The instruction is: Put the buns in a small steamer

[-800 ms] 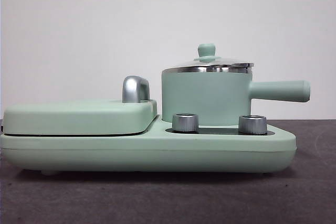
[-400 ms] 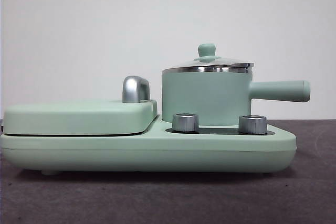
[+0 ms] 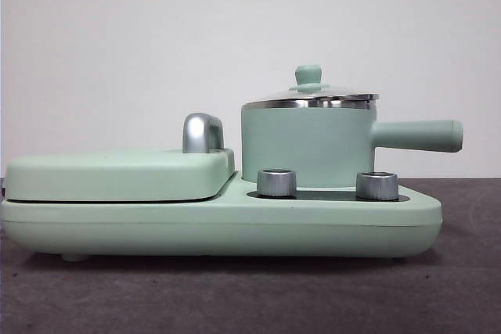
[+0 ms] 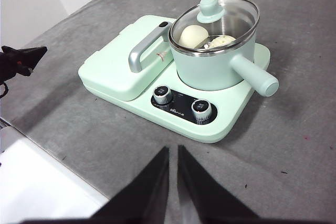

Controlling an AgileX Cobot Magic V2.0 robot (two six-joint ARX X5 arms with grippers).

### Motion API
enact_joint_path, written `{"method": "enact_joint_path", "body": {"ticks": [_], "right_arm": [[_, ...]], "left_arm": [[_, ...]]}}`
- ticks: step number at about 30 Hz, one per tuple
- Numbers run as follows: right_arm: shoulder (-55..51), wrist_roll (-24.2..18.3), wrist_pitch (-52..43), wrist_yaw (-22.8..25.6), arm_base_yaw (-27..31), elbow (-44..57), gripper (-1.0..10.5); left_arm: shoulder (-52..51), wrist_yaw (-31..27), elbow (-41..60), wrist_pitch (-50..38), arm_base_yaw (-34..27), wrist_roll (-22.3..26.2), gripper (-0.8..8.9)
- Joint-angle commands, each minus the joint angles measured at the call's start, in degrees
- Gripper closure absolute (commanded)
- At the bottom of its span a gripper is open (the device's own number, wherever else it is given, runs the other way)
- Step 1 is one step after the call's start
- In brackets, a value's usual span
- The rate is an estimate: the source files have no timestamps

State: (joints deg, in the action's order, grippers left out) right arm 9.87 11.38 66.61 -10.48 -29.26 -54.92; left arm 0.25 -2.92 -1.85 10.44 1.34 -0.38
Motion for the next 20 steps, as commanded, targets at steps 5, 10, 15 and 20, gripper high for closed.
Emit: {"method": "enact_joint_path", "body": {"ticks": [5,10,15,20], "right_arm": [[-0.22,0.04,-0.55,-0.07,2.16,-0.59,9.2],[-0.33,0.02,-1.60,0.07,7.58,0.46,9.2],[-1.40,-2.29,-12.00,3.91,12.46,6.43,9.2],[-3.32,-8.35,-29.94,7.93,16.68,18.56,9.2]], "left_arm": [[-0.07,-0.28,1.11,0.24,-0.11,0.81,8.07],[-0.07,-0.28,1.11,0.24,-0.11,0.81,8.07],[-0.07,-0.28,1.11,0.24,-0.11,0.81,8.07],[-0.07,-0.28,1.11,0.24,-0.11,0.81,8.07]]}}
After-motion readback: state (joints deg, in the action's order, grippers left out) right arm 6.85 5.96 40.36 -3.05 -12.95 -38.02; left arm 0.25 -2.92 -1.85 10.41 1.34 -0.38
